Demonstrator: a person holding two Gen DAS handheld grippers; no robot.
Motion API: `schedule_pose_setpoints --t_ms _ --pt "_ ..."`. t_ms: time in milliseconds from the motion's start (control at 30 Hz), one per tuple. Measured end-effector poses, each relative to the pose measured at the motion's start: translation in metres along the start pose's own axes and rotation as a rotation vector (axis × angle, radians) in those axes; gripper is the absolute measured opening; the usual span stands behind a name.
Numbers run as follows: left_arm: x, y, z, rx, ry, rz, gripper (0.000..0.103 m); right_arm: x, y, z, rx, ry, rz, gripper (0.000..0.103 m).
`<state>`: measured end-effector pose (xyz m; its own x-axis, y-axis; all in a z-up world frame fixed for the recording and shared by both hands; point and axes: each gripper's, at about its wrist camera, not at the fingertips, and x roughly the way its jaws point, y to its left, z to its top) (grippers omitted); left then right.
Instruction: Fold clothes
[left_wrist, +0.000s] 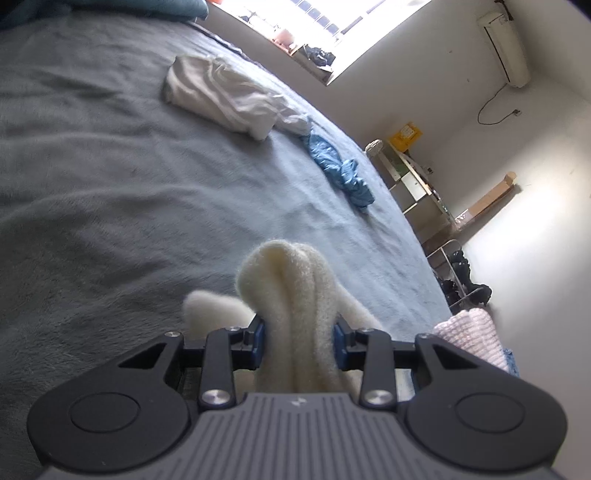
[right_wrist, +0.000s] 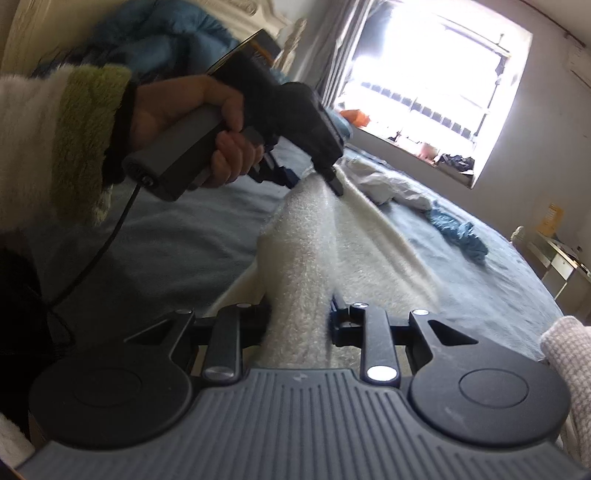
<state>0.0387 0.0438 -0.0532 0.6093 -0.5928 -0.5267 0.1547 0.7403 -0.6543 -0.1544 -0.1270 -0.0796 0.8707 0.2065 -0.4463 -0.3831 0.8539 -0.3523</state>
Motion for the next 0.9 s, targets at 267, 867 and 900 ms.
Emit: schedule_pose_setpoints --t_ms 267,867,900 --pt "0.0 0.031 -0.007 -0.028 -0.02 -0.061 0.047 0.002 0.031 -0.003 -0.079 0.024 0.03 0.053" --pt "-0.045 -0.063 -0.052 0.245 -0.142 -0.051 0.051 -0.054 0.0 -0.022 0.066 -0.052 0.178 0.057" --pt "-0.041 -0.059 -0.056 0.246 -0.133 -0.032 0.051 -0.06 -0.008 -0.022 0.092 -0.079 0.166 0.057"
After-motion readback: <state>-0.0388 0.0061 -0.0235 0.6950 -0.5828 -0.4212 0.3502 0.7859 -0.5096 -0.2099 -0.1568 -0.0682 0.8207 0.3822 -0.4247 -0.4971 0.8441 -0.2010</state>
